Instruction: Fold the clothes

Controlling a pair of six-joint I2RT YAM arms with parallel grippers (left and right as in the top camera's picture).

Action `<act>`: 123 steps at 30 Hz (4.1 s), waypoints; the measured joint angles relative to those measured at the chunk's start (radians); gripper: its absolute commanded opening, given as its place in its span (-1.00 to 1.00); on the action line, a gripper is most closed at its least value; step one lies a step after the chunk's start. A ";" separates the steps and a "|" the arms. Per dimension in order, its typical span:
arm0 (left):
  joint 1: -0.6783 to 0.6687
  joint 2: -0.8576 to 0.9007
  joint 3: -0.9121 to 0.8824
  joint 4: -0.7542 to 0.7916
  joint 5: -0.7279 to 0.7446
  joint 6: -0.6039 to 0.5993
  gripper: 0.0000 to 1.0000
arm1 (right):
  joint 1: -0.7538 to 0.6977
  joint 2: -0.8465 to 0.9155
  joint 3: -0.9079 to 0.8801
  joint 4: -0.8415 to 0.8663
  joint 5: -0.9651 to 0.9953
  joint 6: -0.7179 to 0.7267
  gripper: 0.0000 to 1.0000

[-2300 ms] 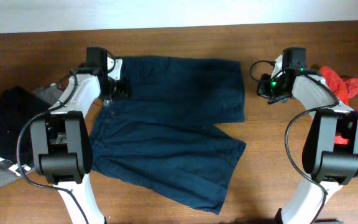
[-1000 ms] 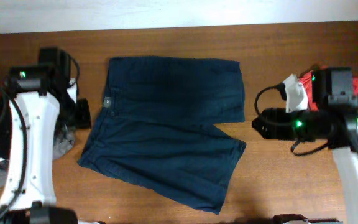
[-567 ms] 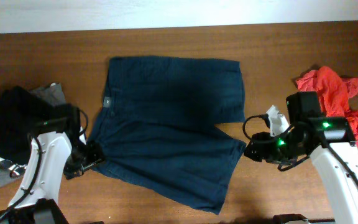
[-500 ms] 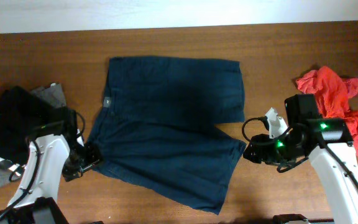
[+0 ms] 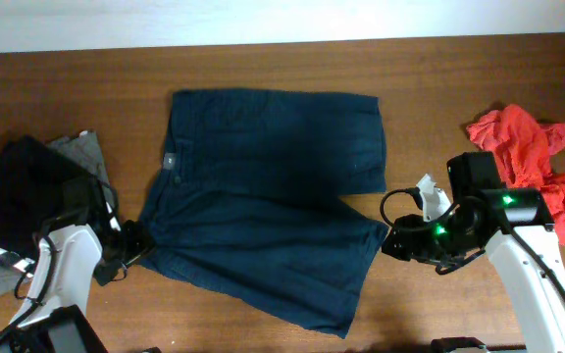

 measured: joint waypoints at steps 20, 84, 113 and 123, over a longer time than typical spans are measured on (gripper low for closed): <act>0.002 0.095 -0.018 0.072 0.061 -0.007 -0.65 | 0.219 0.000 -0.027 -0.018 -0.022 0.032 0.24; 0.002 0.102 -0.018 0.014 0.068 -0.006 -0.50 | 0.682 0.118 -0.489 0.491 0.026 0.681 0.25; 0.002 0.102 -0.019 0.016 0.068 0.009 -0.49 | 0.645 0.118 -0.470 0.516 0.123 0.563 -0.68; 0.002 0.102 -0.019 0.016 0.068 0.018 -0.49 | 0.645 0.118 -0.469 0.542 0.063 0.493 -0.63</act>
